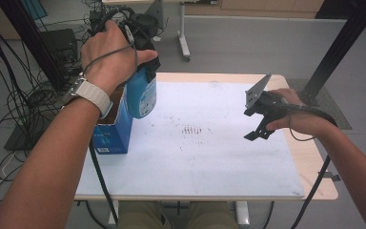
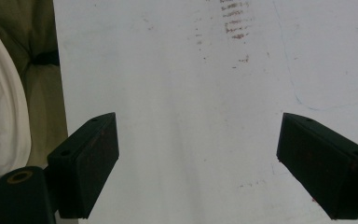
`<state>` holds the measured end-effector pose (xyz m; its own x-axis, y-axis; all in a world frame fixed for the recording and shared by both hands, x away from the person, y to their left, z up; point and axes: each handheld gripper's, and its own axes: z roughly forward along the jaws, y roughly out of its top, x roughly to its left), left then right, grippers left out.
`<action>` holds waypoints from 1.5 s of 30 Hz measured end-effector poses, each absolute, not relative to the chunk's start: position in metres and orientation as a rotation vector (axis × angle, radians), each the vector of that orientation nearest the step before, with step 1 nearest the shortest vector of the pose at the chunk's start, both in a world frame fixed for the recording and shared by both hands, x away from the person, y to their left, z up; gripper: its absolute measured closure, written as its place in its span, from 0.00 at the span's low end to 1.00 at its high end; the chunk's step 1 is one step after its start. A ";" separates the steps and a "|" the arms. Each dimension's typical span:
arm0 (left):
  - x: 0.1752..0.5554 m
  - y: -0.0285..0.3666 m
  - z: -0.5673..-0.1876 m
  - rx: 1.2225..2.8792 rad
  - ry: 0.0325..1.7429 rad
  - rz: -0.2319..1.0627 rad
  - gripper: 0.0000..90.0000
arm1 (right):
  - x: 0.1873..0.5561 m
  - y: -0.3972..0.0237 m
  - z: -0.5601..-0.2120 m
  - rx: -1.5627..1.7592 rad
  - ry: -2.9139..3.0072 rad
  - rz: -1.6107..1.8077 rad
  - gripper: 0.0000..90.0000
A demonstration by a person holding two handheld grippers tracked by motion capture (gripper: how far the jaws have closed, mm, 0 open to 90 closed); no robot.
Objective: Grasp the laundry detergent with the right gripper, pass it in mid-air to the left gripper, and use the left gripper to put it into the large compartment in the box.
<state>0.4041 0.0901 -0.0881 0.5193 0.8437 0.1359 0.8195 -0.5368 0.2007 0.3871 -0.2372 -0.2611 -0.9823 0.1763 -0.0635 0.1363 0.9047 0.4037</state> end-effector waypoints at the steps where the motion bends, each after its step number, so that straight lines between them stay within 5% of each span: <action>1: 0.404 0.092 -0.087 2.623 1.462 0.334 0.42 | 0.387 -0.237 -0.261 0.245 2.969 0.616 0.14; 45: 0.425 0.176 -0.077 2.316 1.899 0.413 0.42 | 0.391 -0.239 -0.266 0.258 2.978 0.609 0.14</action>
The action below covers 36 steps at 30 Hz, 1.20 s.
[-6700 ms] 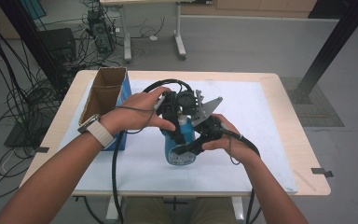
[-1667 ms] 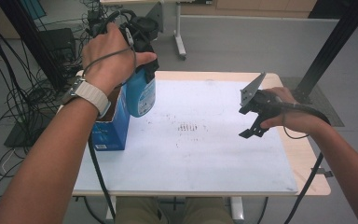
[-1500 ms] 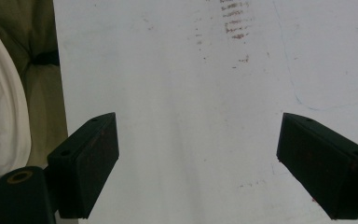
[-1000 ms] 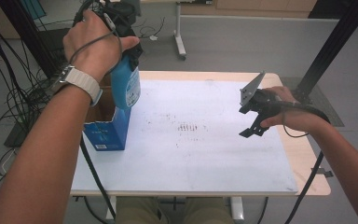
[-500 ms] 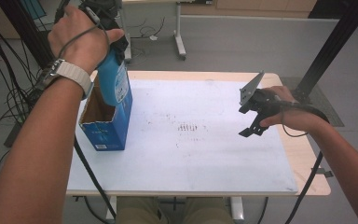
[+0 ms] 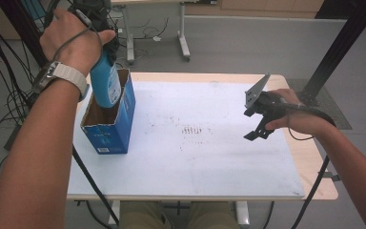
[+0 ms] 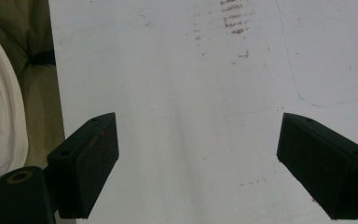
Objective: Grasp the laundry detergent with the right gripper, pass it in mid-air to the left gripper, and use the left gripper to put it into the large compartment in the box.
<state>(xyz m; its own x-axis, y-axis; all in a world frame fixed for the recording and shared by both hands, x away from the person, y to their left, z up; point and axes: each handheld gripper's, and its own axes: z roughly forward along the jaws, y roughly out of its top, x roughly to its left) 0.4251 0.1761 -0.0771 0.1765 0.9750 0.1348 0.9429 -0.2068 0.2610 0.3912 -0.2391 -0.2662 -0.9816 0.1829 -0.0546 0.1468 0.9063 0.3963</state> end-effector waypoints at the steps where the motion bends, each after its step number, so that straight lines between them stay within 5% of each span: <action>1: 0.426 0.177 -0.078 2.314 1.903 0.416 0.42 | 0.391 -0.239 -0.266 0.260 2.979 0.608 0.14; 36: 0.445 0.193 -0.124 2.297 1.984 0.429 0.42 | 0.391 -0.250 -0.273 0.319 2.972 0.630 0.14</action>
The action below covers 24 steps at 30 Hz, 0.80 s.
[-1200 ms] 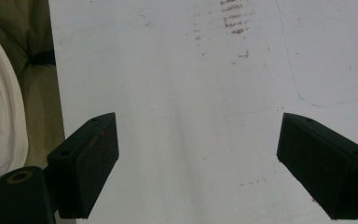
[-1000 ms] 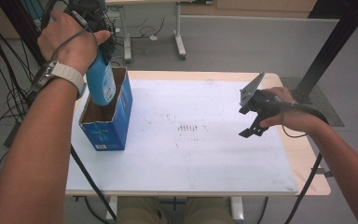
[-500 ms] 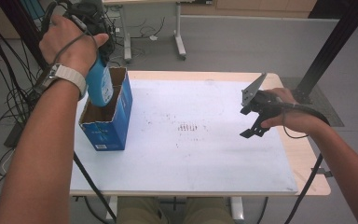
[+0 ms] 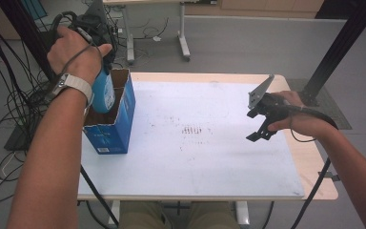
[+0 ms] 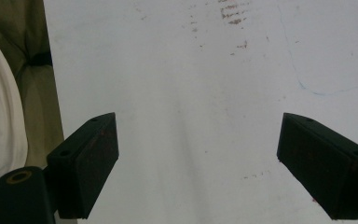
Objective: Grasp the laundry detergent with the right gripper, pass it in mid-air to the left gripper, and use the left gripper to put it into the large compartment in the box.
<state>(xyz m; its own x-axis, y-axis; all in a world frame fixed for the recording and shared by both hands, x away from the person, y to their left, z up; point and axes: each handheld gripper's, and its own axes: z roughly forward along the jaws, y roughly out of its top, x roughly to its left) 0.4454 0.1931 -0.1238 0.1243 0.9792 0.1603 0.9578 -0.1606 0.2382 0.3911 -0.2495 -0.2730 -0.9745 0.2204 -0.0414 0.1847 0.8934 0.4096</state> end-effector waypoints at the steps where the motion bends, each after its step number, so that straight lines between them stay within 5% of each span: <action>1: 0.446 0.193 -0.126 2.295 1.984 0.431 0.42 | 0.391 -0.250 -0.273 0.321 2.973 0.629 0.14; 24: 0.451 0.205 -0.183 2.285 1.988 0.385 0.42 | 0.390 -0.253 -0.278 0.354 2.974 0.639 0.14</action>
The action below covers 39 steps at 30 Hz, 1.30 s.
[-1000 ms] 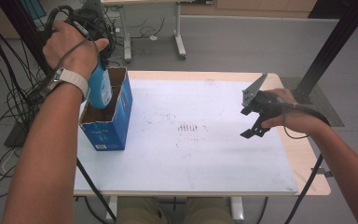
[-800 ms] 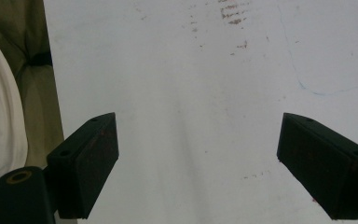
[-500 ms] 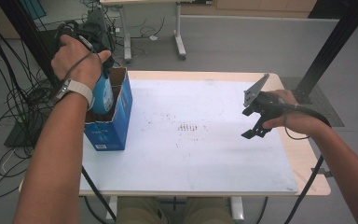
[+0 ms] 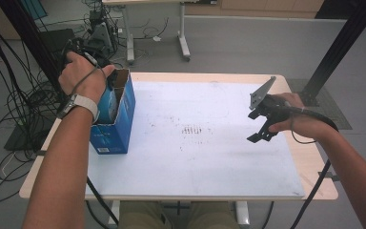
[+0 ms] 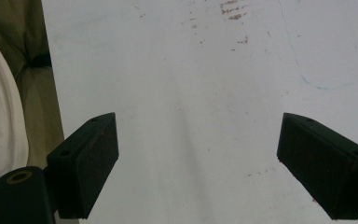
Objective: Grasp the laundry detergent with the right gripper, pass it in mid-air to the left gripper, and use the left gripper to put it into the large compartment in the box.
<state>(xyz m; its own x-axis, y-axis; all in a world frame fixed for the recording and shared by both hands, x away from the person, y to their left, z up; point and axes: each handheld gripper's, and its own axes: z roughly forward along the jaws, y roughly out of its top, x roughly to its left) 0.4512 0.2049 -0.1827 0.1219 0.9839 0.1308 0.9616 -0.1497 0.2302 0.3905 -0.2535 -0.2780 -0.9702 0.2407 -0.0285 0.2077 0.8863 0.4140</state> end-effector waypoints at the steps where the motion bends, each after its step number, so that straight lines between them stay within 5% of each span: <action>1: 0.452 0.206 -0.187 2.290 1.990 0.384 0.42 | 0.391 -0.254 -0.278 0.354 2.975 0.639 0.14; 39: 0.457 0.215 -0.262 2.323 1.983 0.360 0.42 | 0.391 -0.261 -0.289 0.410 2.984 0.644 0.14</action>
